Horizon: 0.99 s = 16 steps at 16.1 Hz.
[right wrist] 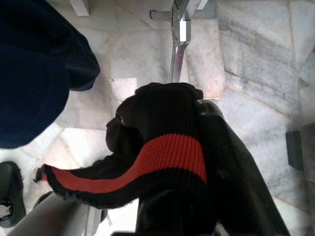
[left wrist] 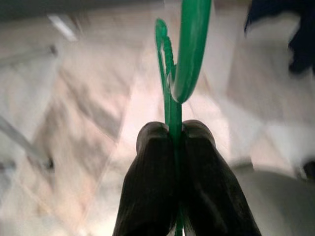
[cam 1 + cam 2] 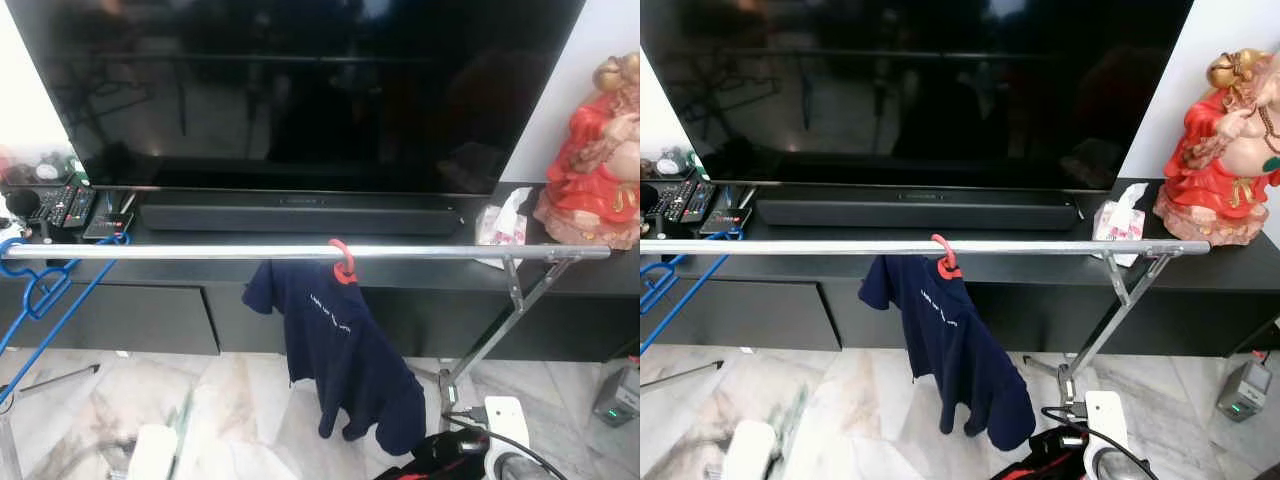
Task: Hang hanger
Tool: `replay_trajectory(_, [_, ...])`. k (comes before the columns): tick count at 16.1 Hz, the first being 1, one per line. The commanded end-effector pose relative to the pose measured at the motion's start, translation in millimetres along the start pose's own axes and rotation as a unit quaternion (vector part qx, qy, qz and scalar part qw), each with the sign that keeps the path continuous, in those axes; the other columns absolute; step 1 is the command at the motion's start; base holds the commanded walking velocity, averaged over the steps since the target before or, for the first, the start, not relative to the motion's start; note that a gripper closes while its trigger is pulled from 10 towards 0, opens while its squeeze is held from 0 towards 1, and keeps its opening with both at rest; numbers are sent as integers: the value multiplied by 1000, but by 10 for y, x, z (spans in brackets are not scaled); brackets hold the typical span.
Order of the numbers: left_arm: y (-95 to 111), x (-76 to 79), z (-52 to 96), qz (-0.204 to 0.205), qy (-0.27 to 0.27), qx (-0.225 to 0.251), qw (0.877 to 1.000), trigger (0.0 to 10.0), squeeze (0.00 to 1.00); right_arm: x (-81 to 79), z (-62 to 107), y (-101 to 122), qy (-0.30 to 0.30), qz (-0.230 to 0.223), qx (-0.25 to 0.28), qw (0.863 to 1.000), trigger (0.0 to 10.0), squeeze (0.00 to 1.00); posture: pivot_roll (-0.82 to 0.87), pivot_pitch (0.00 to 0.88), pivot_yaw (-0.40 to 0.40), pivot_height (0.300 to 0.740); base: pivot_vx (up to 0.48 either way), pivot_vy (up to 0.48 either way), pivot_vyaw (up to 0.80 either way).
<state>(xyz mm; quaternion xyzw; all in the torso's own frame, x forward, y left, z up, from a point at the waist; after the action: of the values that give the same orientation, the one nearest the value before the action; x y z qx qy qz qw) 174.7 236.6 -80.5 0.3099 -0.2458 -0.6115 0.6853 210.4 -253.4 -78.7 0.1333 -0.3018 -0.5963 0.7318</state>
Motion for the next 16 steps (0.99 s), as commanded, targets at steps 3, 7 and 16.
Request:
replay_trajectory(3, [-244,35,7,8,7,-54,998,10000,0,36,1,12,-4,-1,2,1000,10000,0,17,0,-64,716,0,0,0])
replay_trajectory(7, [-360,7,32,29,17,-71,997,10000,0,31,2,1,-3,0,0,1000,10000,0,19,0,-64,716,0,0,0])
replay_trajectory(16, [-528,17,73,44,26,-112,992,10000,0,42,3,4,-2,3,1,1000,10000,0,15,0,-69,716,-276,0,0])
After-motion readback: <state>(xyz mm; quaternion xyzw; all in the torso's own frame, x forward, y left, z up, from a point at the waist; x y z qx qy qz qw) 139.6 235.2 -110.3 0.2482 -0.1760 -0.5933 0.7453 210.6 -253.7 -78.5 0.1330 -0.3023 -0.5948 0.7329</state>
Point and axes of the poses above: a point about 5 cm out from each wrist's last joint towards the gripper, its own z axis pointing back from the gripper into the wrist, its own y axis along the axis of the wrist's last joint, x = y × z, the point moved 2 cm from there along -z, pointing out of the wrist towards the gripper, and after that the axes turned 14 degrees about z, right-handed, at the moved point
